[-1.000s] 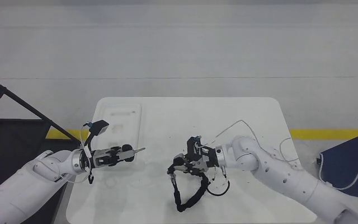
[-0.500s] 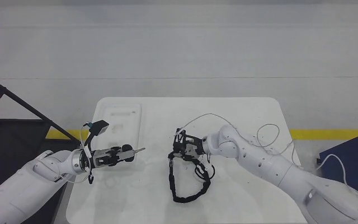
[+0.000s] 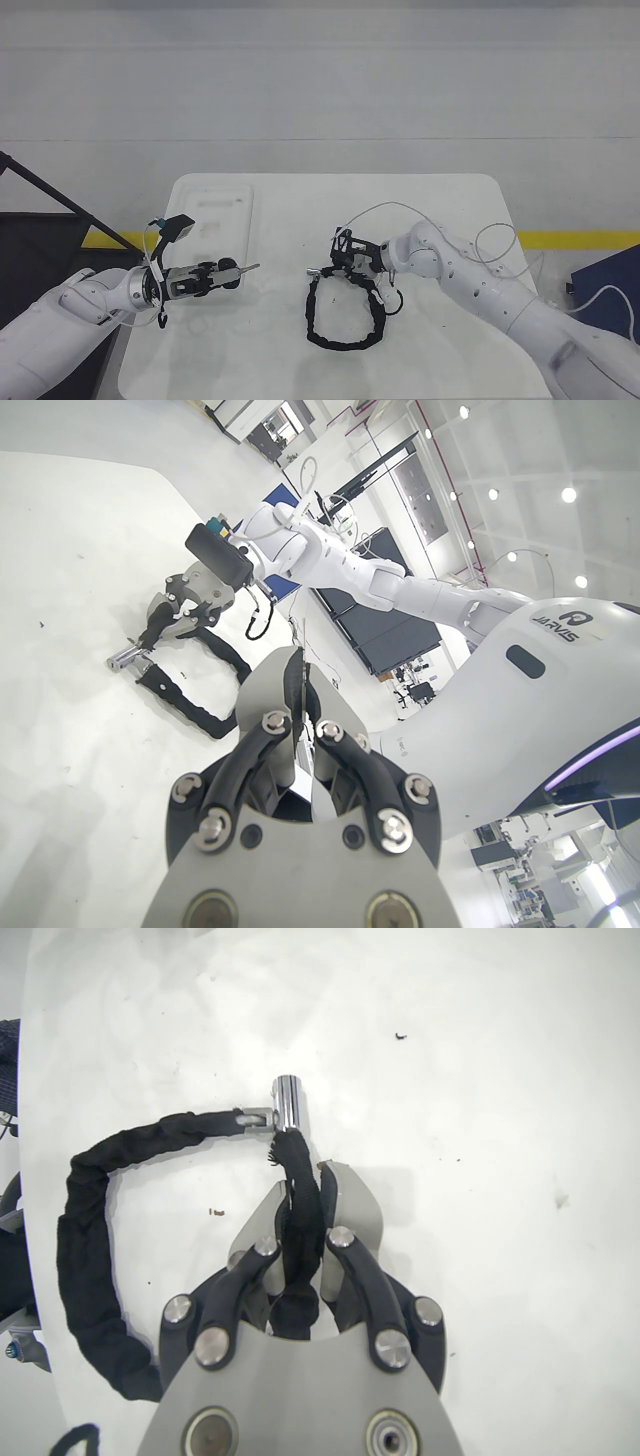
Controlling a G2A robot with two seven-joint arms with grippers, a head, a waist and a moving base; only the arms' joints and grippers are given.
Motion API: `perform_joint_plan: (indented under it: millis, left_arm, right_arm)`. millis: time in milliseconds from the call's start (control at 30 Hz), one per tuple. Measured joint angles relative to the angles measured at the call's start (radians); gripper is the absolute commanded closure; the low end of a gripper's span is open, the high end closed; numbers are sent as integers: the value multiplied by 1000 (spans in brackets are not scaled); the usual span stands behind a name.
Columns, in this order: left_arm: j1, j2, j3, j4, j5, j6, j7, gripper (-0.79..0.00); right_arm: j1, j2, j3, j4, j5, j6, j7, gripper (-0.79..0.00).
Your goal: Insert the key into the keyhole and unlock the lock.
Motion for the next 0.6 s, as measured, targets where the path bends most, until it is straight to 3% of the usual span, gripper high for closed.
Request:
perform_joint_plan:
  millis: [267, 600]
  left_arm:
    - [0, 0, 0, 0, 0, 0, 0, 0]
    - [0, 0, 0, 0, 0, 0, 0, 0]
  right_arm:
    - [-48, 44, 61, -139, -65, 31, 67, -785]
    - [-20, 19, 63, -199, -166, 101, 184, -785]
